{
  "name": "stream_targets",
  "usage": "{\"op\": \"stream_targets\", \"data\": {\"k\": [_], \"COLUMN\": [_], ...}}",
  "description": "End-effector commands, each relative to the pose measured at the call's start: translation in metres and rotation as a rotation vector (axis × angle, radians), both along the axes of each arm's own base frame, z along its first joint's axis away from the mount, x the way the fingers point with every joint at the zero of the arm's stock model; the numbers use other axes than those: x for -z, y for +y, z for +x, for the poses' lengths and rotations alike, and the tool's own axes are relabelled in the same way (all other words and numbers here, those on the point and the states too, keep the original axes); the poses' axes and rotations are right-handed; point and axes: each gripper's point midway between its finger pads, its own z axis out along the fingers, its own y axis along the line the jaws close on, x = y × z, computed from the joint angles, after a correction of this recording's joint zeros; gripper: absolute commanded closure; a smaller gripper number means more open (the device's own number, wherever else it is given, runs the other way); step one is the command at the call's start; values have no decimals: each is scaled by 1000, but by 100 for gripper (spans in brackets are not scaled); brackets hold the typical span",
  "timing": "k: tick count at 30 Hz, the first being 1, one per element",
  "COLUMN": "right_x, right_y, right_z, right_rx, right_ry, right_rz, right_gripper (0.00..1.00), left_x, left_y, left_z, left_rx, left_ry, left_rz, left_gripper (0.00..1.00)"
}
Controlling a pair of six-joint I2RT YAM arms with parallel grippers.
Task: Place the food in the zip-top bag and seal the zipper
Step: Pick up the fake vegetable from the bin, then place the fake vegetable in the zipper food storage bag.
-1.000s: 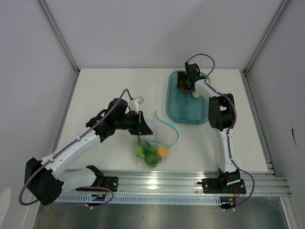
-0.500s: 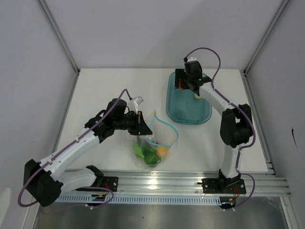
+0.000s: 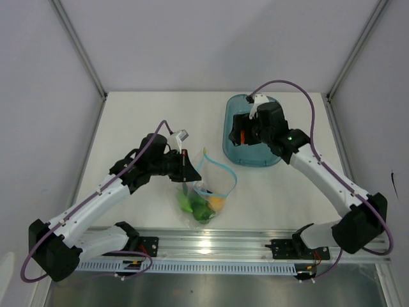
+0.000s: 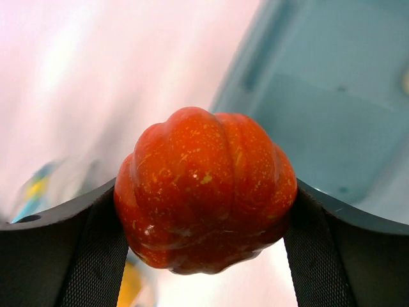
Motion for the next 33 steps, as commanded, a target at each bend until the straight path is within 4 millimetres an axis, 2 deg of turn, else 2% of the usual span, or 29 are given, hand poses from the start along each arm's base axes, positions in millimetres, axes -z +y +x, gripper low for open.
{"op": "stream_targets", "data": {"k": [1,2,4,5,10,12,14,16,19,23,24,25,27,30,31,33], "right_x": [-19,-18,-24,-26,-24,-16,-13,-3,9,19,22,22,23,23,24,21], "right_y": [32,43,51,57,73,78,80,83,91,101,104,108,113,121,121,124], "right_z": [-63,-85,-106,-125,-169,-184,-192,-201,-206,-201,-198,-196,-193,-179,-177,-169], "right_rx": [-252,-342,-411,-474,-598,-636,-652,-667,-670,-643,-635,-631,-626,-585,-571,-549], "right_ry": [45,82,96,112,190,215,231,273,307,322,331,328,332,320,324,309], "right_rz": [98,114,126,142,187,190,203,213,219,225,222,229,233,212,200,181], "right_gripper": [93,93,92,88,84,80,73,71,69,63,58,47,45,18,1,1], "left_x": [-20,-21,-22,-20,-26,-28,-30,-33,-34,-36,-37,-36,-35,-35,-36,-39], "left_y": [1,1,1,0,-1,0,0,0,1,3,3,4,5,6,6,7], "left_z": [6,7,7,8,8,8,8,7,6,2,1,0,-2,-6,-6,-7], "left_rx": [-14,-15,-14,-13,-14,-18,-20,-22,-23,-19,-20,-21,-25,-24,-24,-26], "left_ry": [-58,-59,-59,-53,-55,-62,-65,-65,-63,-62,-62,-61,-59,-56,-58,-69], "left_rz": [-17,-18,-18,-15,-22,-23,-25,-32,-37,-42,-44,-44,-48,-58,-62,-66], "left_gripper": [100,99,99,99,100,99,100,99,99,100,99,99,99,99,99,99]}}
